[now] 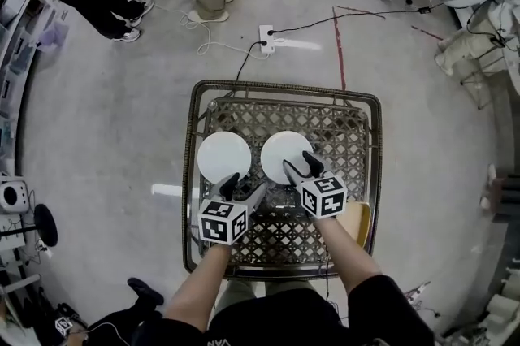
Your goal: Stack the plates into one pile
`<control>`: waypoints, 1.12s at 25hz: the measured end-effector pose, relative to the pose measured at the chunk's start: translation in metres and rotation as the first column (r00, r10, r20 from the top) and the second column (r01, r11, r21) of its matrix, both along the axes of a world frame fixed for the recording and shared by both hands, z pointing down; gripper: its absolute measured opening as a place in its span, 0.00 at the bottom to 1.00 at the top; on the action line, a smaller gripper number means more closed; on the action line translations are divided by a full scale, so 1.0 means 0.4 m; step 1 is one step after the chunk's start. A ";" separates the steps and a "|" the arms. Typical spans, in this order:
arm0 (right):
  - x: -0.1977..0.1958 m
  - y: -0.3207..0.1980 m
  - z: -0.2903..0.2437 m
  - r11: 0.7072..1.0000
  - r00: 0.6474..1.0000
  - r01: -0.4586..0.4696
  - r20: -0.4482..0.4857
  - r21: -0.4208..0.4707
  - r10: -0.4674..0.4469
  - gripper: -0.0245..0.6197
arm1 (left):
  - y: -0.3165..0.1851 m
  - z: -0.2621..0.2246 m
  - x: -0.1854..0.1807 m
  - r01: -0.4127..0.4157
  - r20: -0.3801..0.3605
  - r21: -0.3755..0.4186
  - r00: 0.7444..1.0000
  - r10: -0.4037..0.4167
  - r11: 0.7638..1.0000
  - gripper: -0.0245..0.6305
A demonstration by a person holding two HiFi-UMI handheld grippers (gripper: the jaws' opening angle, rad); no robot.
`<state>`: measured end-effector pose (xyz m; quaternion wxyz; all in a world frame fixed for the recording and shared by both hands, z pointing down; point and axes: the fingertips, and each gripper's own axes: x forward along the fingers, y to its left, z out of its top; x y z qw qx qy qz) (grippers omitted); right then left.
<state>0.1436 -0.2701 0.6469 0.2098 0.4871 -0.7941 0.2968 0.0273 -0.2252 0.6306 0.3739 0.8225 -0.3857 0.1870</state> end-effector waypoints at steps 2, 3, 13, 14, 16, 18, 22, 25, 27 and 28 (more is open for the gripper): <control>0.053 0.007 0.005 0.999 0.999 -0.041 -0.005 -0.004 0.041 0.42 | 0.012 0.013 0.047 -0.036 -0.003 -0.015 0.999 0.036 0.999 0.51; 0.075 0.009 0.007 0.998 0.998 -0.056 -0.006 -0.005 0.056 0.42 | 0.017 0.020 0.068 -0.050 -0.005 -0.025 0.999 0.049 0.998 0.51; 0.140 -0.009 0.056 0.998 0.999 -0.048 0.004 -0.048 0.048 0.42 | 0.018 0.094 0.151 -0.024 -0.007 -0.154 1.000 0.023 0.988 0.51; 0.137 -0.013 0.061 0.998 0.999 -0.039 0.000 -0.051 0.039 0.42 | 0.016 0.098 0.152 -0.018 -0.007 -0.161 1.000 0.017 0.987 0.51; 0.133 -0.022 0.067 0.998 1.000 -0.026 -0.013 -0.055 0.025 0.42 | 0.011 0.107 0.156 -0.015 -0.008 -0.172 1.000 0.014 0.985 0.51; 0.130 -0.027 0.073 0.997 1.000 -0.019 -0.024 -0.069 0.018 0.42 | 0.007 0.113 0.160 -0.014 -0.009 -0.181 1.000 0.013 0.983 0.51; 0.130 -0.028 0.081 0.995 0.999 -0.005 -0.049 -0.096 0.001 0.40 | 0.003 0.114 0.175 -0.031 -0.021 -0.187 0.999 0.028 0.982 0.51; 0.125 -0.022 0.079 0.994 0.999 0.010 -0.039 -0.108 -0.014 0.36 | 0.006 0.111 0.182 -0.048 -0.020 -0.187 0.999 0.045 0.981 0.51; 0.119 -0.018 0.079 0.994 0.999 0.013 -0.030 -0.111 -0.016 0.35 | 0.008 0.111 0.183 -0.060 -0.017 -0.184 0.998 0.058 0.981 0.51; 0.118 -0.019 0.079 0.994 1.000 0.008 -0.026 -0.112 -0.011 0.35 | 0.007 0.110 0.182 -0.064 -0.015 -0.182 0.998 0.062 0.981 0.51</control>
